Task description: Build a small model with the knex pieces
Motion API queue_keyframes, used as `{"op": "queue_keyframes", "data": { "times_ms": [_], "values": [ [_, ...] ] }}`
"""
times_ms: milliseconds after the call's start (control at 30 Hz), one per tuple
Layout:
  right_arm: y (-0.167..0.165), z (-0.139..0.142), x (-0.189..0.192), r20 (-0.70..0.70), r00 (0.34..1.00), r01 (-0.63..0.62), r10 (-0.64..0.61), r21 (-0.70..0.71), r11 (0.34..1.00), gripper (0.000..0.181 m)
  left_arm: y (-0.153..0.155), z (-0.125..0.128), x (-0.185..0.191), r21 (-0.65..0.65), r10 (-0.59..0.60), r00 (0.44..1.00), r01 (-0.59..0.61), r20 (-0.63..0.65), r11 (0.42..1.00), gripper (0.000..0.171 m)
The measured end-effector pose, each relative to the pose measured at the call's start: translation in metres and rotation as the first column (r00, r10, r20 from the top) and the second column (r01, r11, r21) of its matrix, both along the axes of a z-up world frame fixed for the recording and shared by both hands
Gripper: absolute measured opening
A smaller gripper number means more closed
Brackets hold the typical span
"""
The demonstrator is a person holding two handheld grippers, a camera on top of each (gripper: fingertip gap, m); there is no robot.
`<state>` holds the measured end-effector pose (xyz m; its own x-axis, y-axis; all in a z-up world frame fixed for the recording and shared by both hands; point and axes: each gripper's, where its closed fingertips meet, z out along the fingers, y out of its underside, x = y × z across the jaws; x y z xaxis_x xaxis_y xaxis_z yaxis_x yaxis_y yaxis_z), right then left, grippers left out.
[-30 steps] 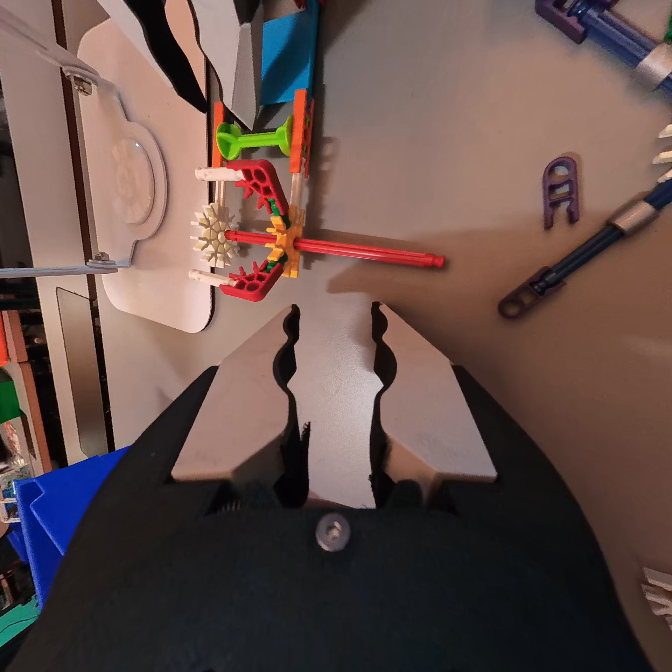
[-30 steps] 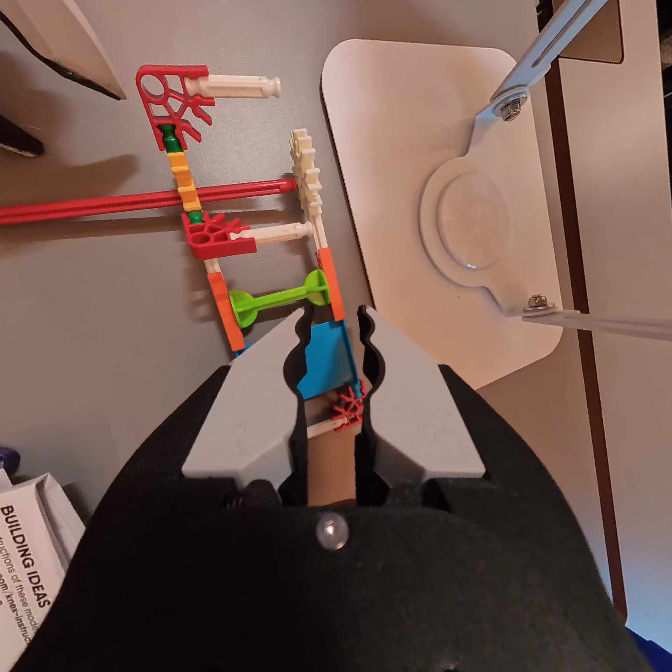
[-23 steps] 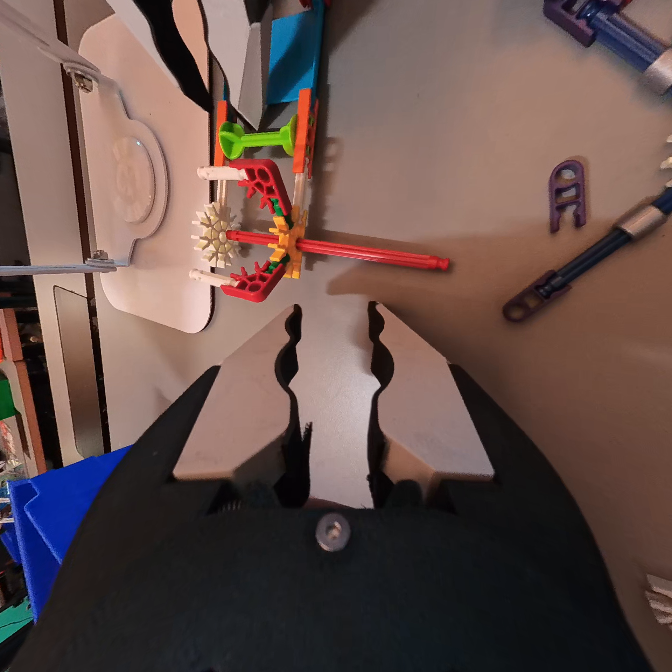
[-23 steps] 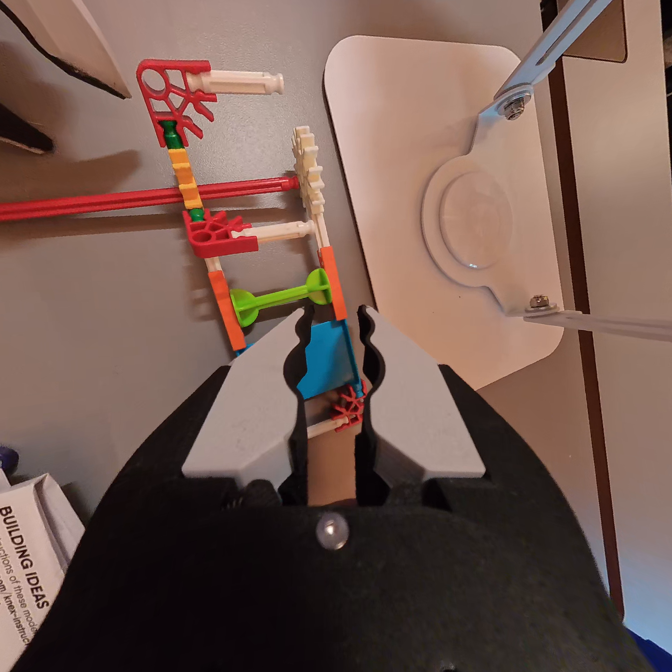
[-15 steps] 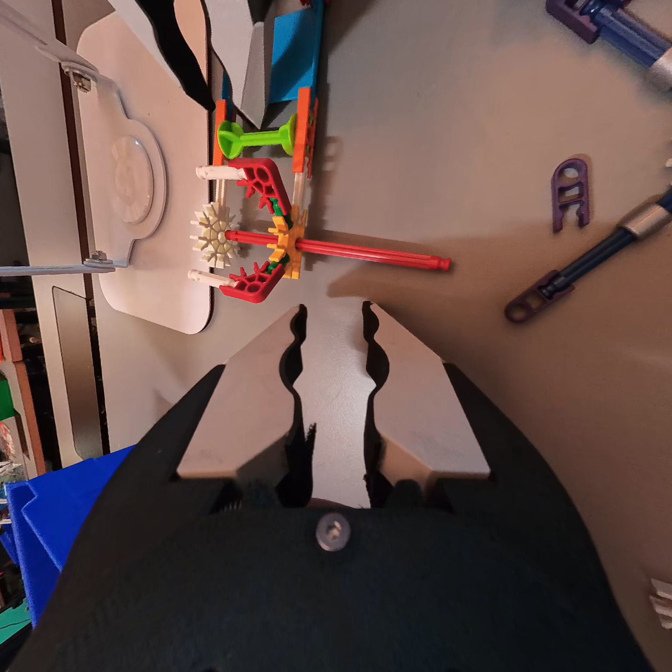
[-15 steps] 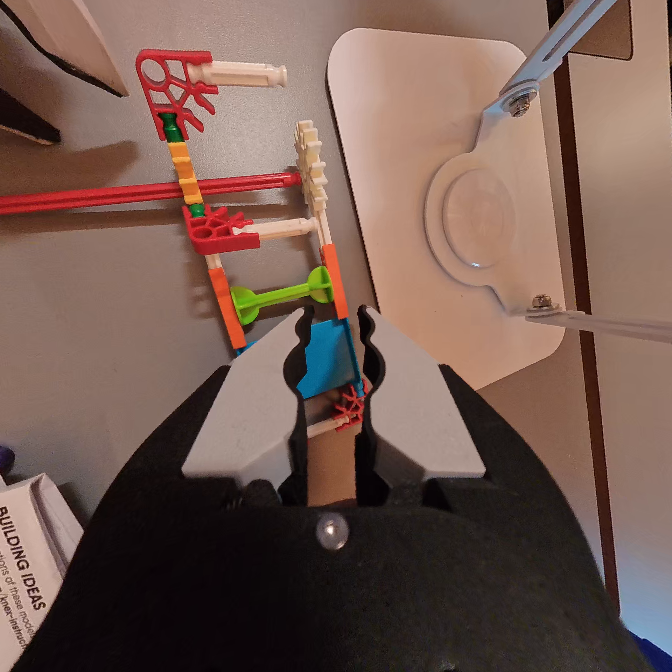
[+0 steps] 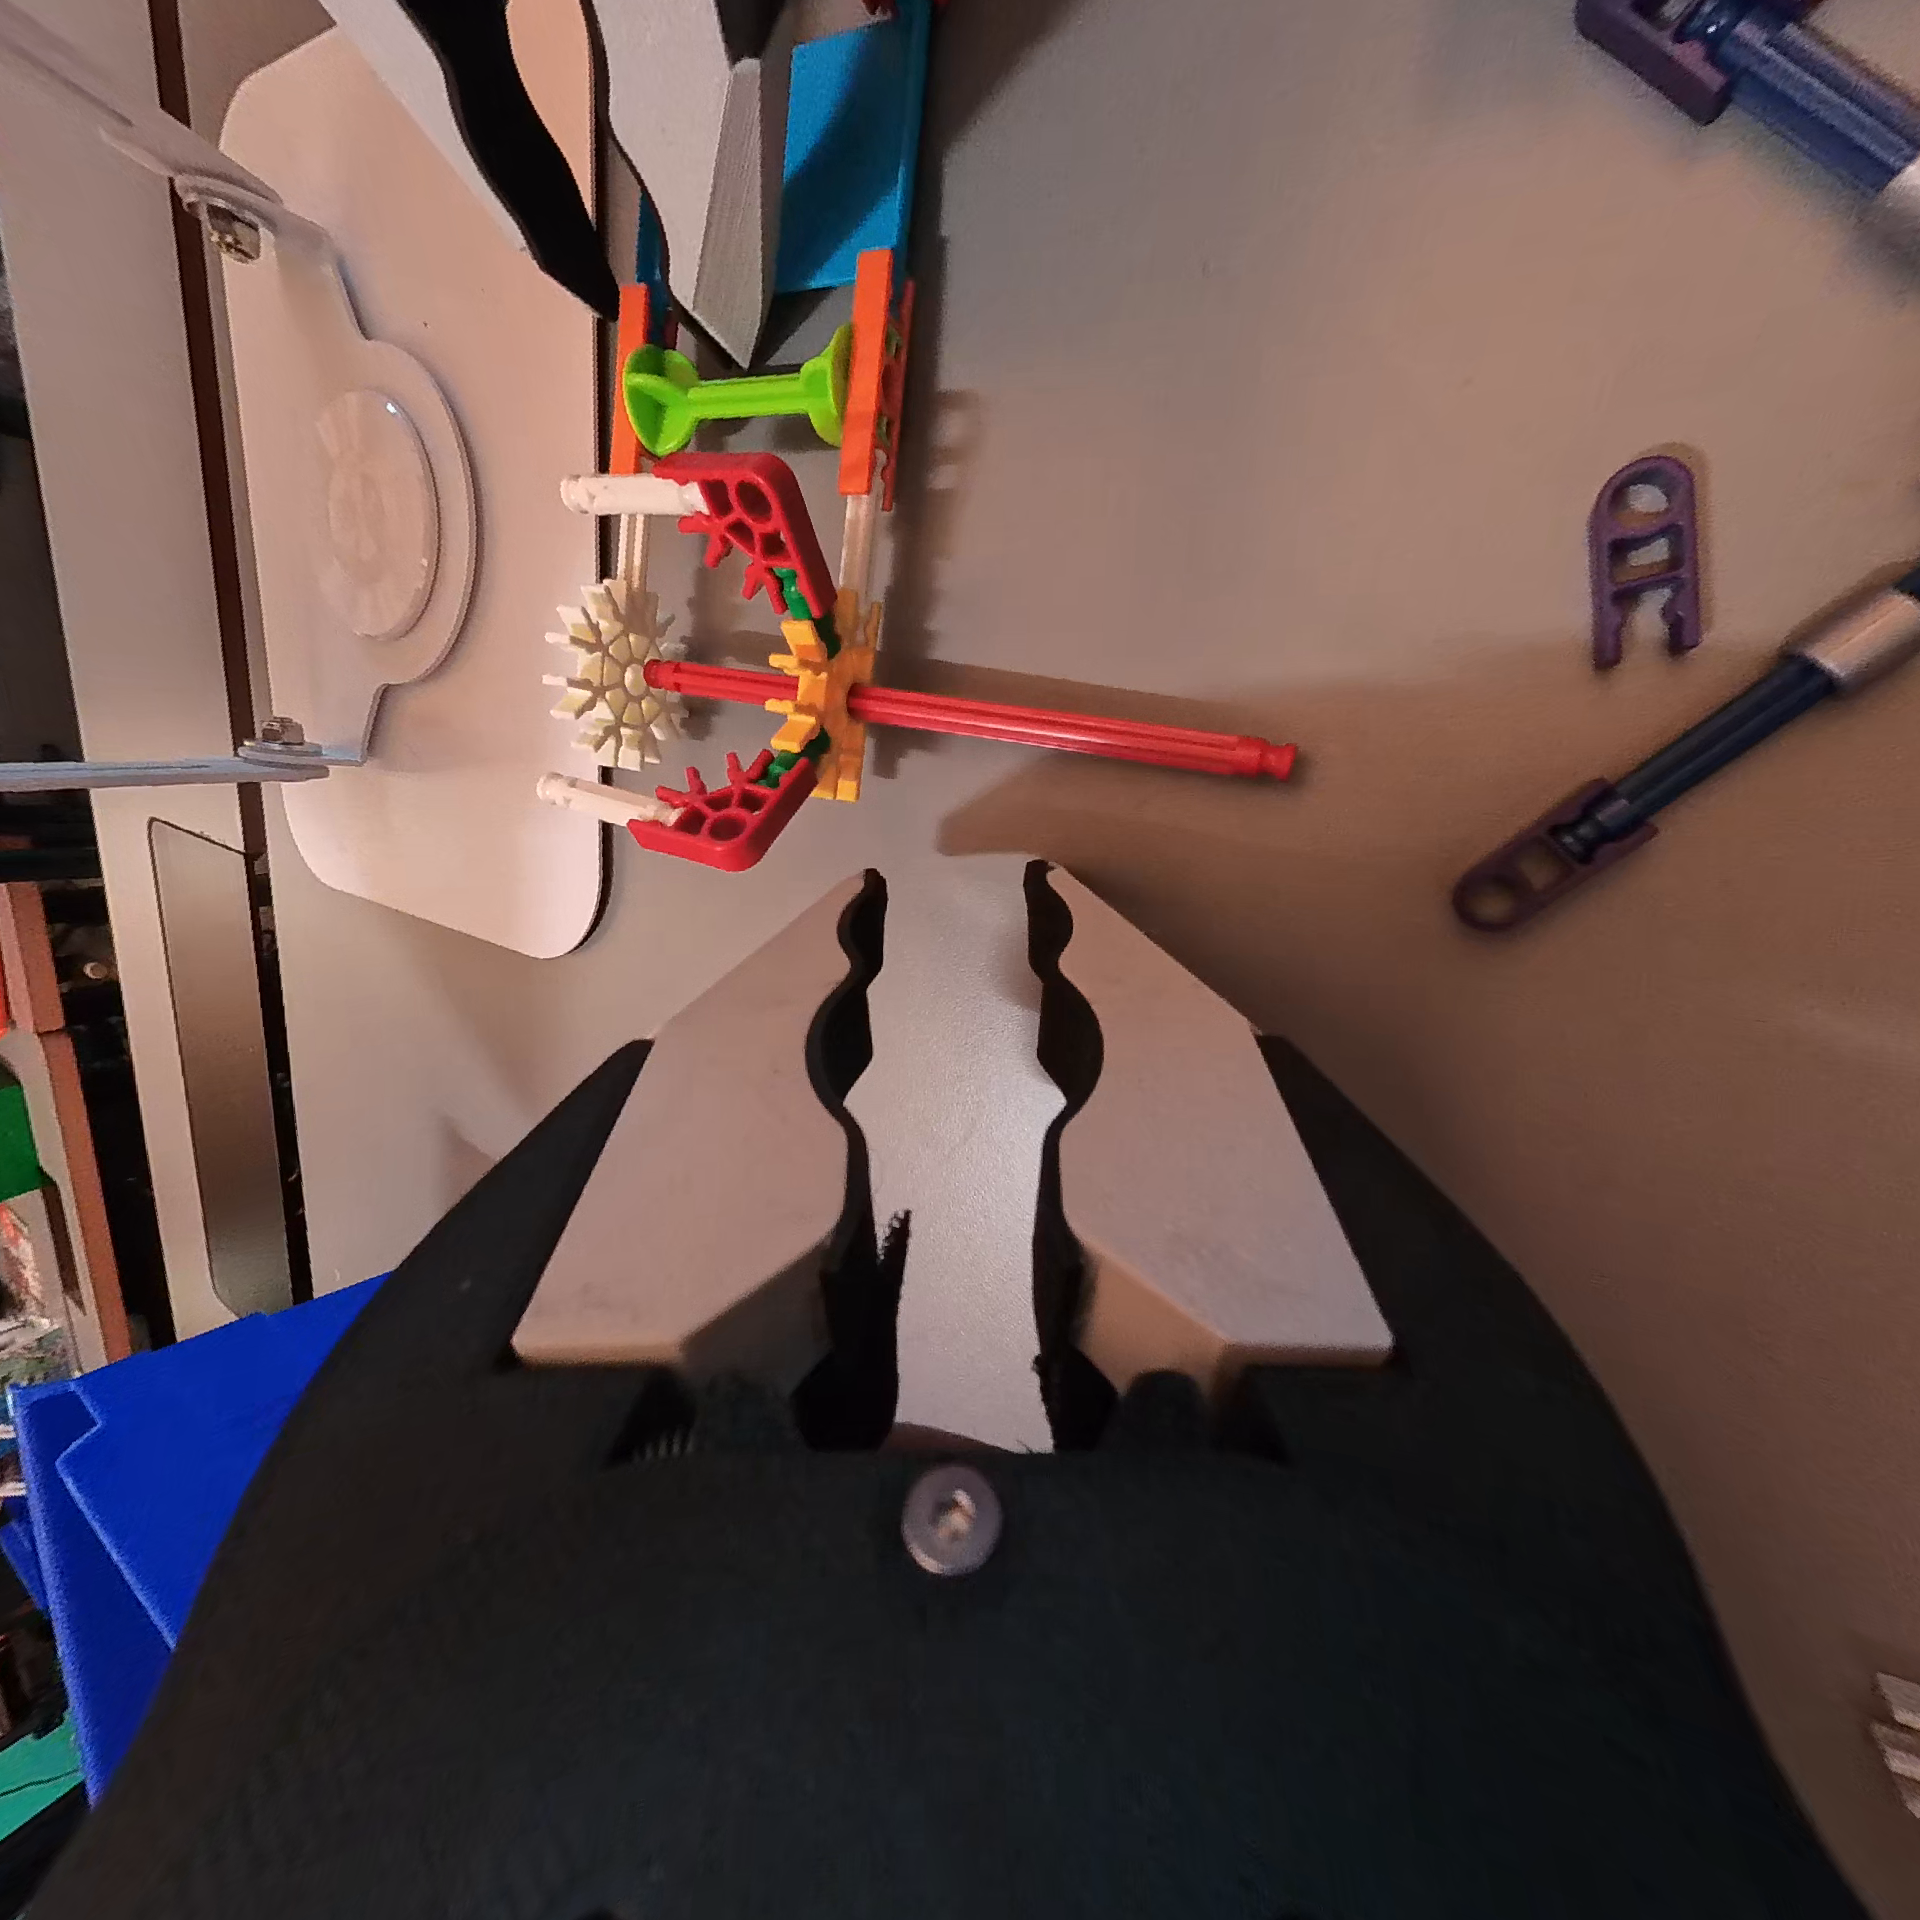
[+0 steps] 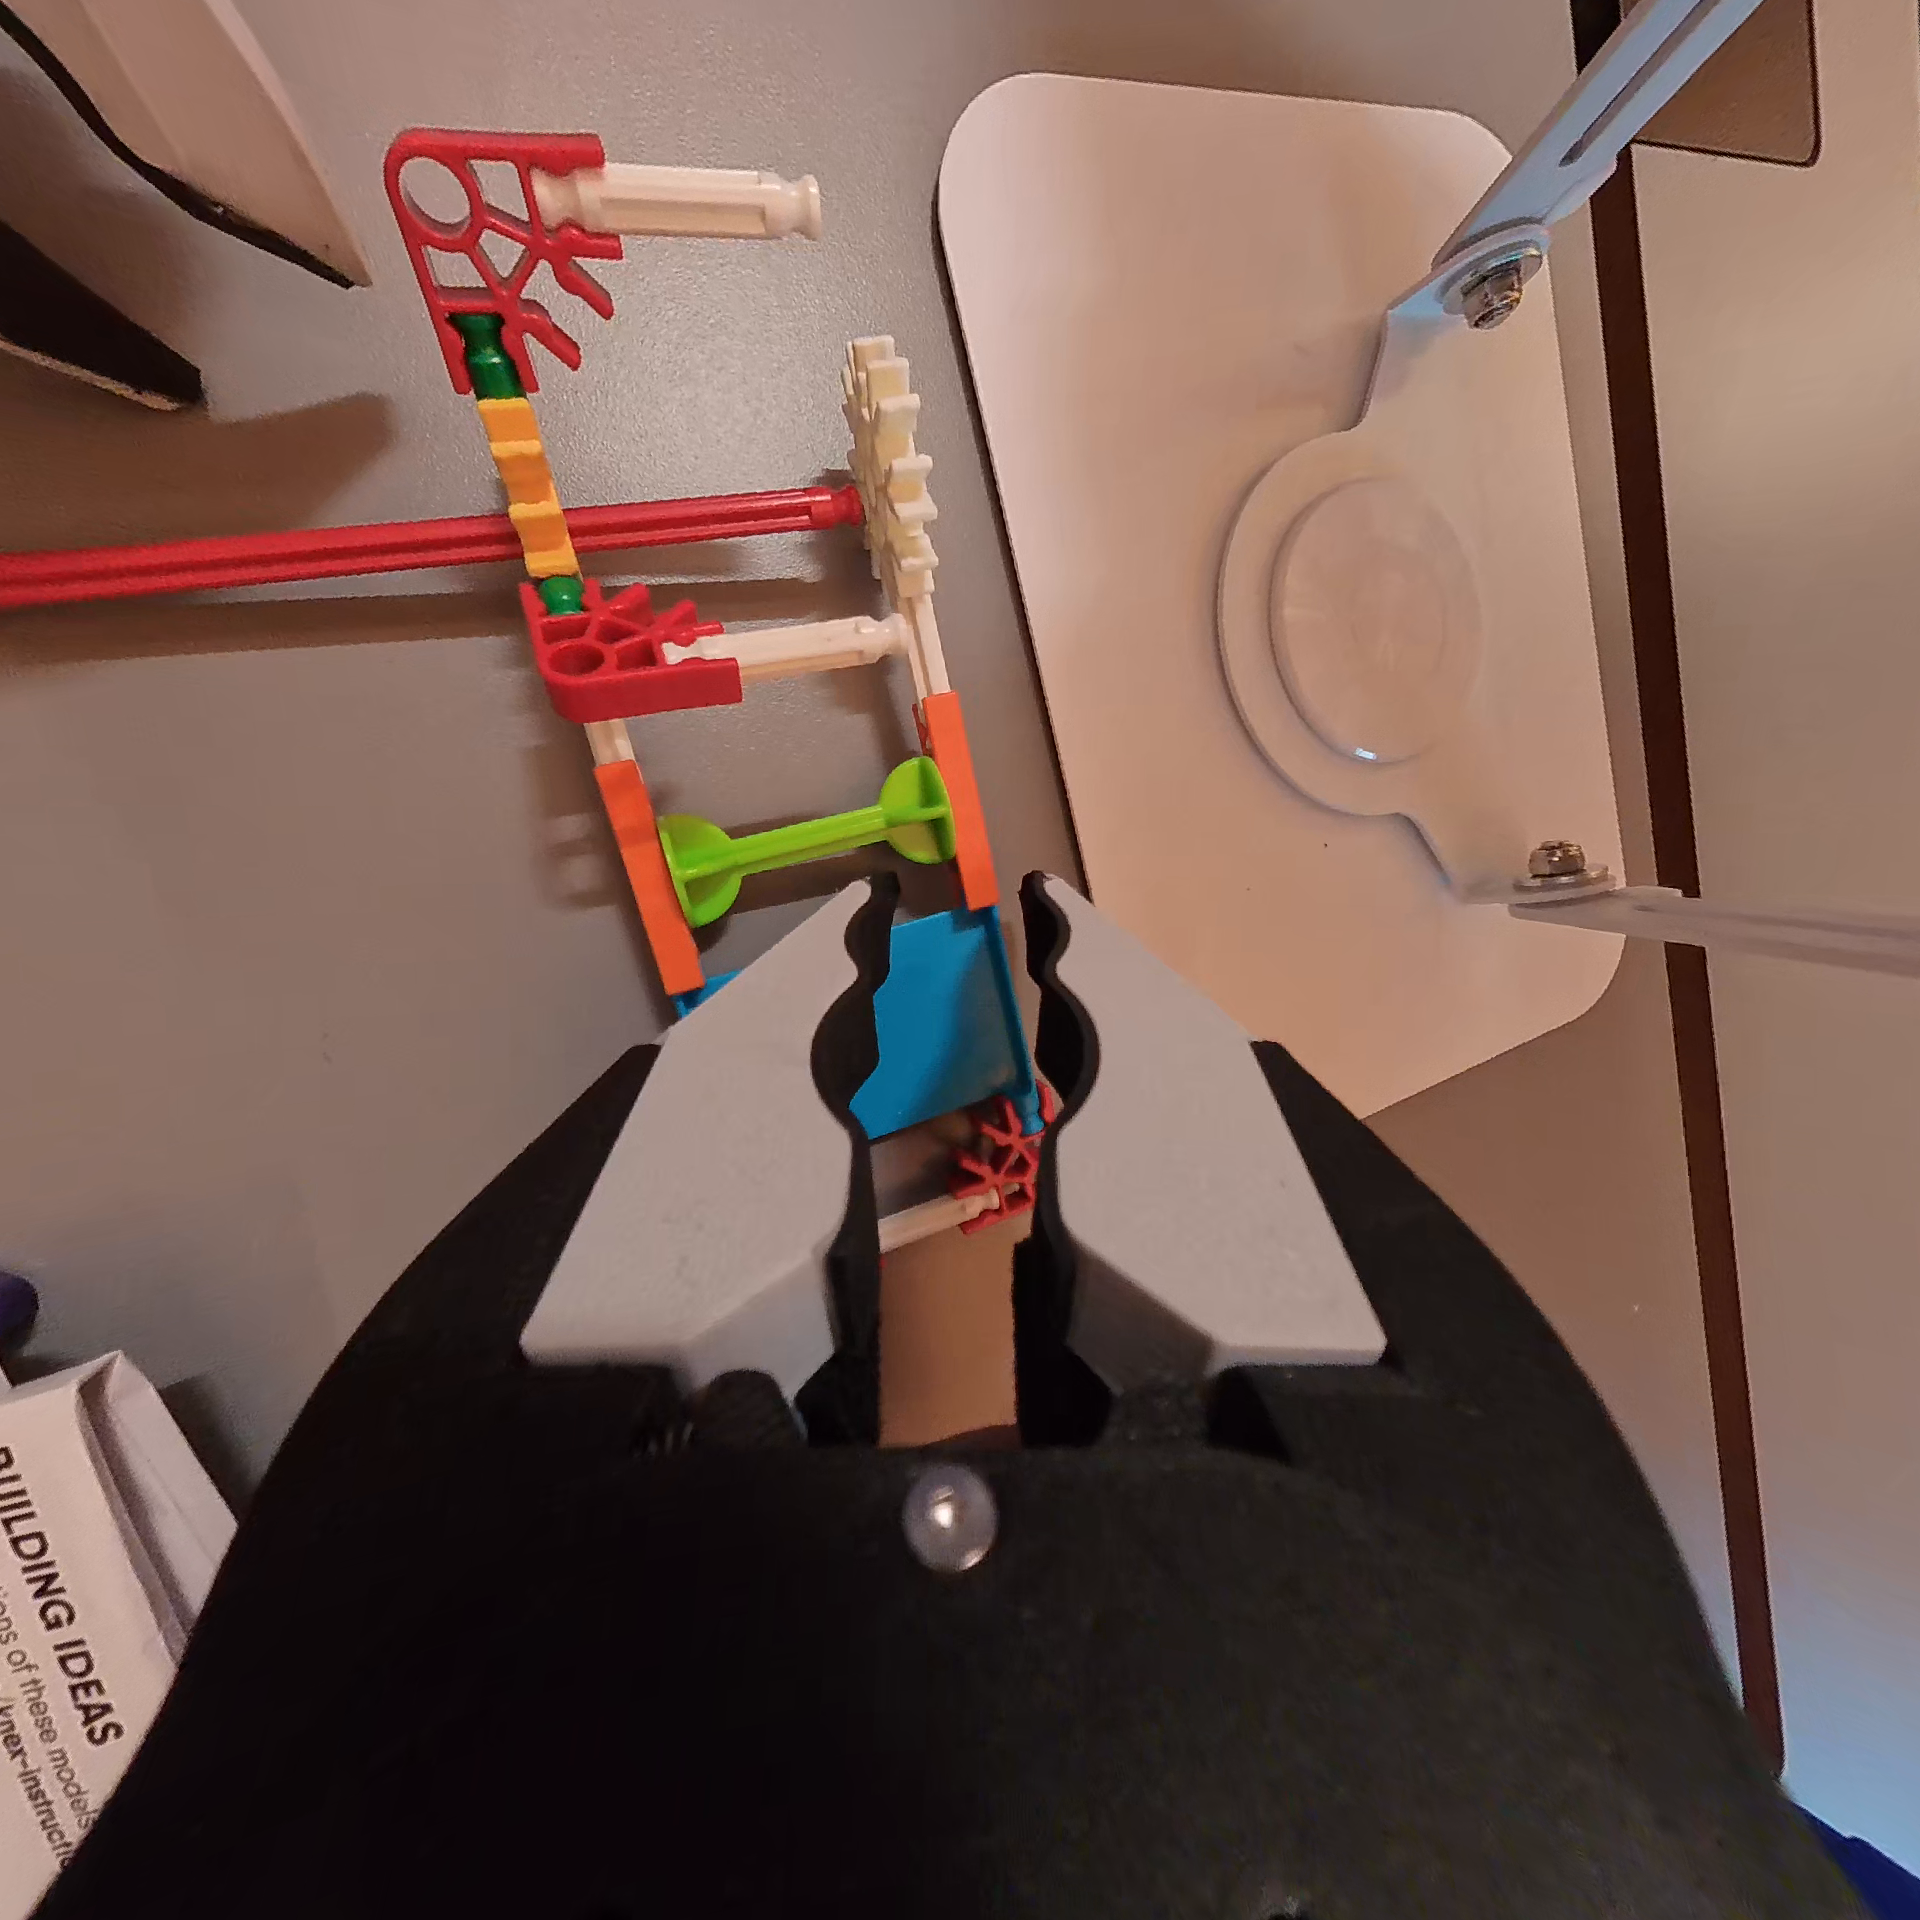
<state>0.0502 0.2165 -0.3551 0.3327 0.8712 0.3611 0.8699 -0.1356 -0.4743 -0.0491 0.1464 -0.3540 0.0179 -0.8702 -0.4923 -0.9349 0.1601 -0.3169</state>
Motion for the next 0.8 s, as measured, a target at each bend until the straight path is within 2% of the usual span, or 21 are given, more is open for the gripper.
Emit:
{"op": "queue_keyframes", "data": {
  "times_ms": [667,733,800],
  "values": [
    [-0.0001,-0.0001,-0.0009,-0.003,1.000,-0.004,0.004,-0.002,1.000,0.022,0.0018,-0.0007,0.0005,0.007,0.000,1.000,0.000,-0.001,1.000,0.023],
    [0.0000,-0.0002,-0.0009,-0.005,1.000,-0.005,0.005,-0.003,1.000,0.022,0.0031,0.0001,0.0004,0.014,0.003,1.000,-0.003,-0.002,1.000,0.026],
    [0.0000,-0.0002,-0.0010,-0.008,1.000,-0.005,0.005,-0.003,1.000,0.022,0.0074,0.0039,0.0004,0.044,0.004,1.000,-0.004,-0.002,0.999,0.035]
  ]
}}
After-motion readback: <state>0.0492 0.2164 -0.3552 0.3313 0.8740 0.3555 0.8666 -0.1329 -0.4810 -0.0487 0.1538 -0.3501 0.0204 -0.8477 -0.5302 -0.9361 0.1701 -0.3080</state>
